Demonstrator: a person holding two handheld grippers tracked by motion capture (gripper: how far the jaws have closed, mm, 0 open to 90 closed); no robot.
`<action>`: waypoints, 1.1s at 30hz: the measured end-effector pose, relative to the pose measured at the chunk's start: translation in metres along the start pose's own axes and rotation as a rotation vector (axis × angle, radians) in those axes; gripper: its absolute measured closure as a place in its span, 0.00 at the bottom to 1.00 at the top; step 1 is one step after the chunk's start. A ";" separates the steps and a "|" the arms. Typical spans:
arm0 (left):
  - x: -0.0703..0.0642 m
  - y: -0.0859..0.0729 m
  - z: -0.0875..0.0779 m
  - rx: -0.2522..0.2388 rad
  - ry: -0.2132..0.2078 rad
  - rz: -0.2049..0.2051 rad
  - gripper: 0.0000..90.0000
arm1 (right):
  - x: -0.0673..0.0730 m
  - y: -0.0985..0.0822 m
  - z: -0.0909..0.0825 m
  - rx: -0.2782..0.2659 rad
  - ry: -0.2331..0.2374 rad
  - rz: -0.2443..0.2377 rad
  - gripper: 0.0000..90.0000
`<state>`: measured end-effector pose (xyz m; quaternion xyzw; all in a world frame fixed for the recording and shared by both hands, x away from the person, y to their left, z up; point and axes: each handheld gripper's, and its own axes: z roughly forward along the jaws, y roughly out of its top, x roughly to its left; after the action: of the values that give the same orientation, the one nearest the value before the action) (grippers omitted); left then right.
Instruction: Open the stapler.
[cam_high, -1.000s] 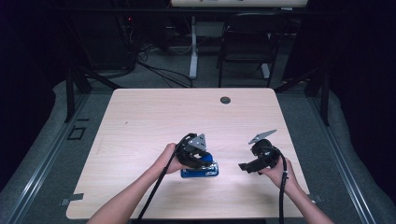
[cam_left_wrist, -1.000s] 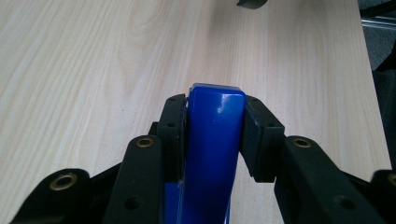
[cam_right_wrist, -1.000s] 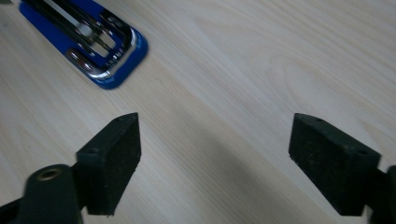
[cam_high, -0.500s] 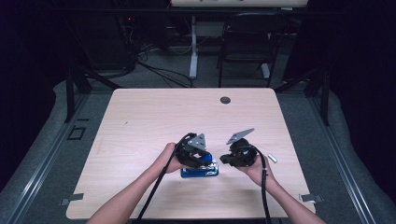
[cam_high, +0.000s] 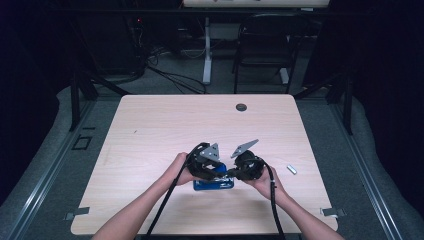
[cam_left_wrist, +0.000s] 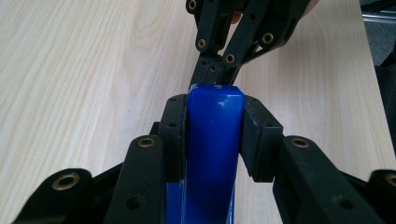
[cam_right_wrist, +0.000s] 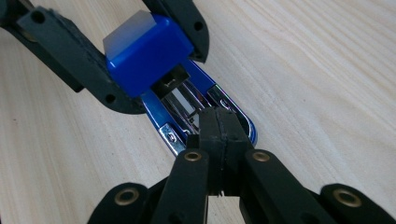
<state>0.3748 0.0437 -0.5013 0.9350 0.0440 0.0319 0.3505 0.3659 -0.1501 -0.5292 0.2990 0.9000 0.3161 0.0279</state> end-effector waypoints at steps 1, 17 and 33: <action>0.000 0.000 0.000 0.000 -0.002 0.000 0.73 | 0.000 0.000 0.001 -0.005 -0.001 -0.001 1.00; -0.001 0.001 -0.008 0.014 -0.002 -0.010 0.73 | 0.002 -0.004 0.008 0.019 -0.038 -0.024 1.00; -0.002 -0.003 -0.022 0.013 0.014 -0.015 0.73 | 0.004 -0.002 0.009 0.021 -0.052 -0.021 1.00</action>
<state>0.3707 0.0603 -0.4867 0.9366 0.0535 0.0354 0.3444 0.3640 -0.1437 -0.5370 0.2979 0.9054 0.2983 0.0513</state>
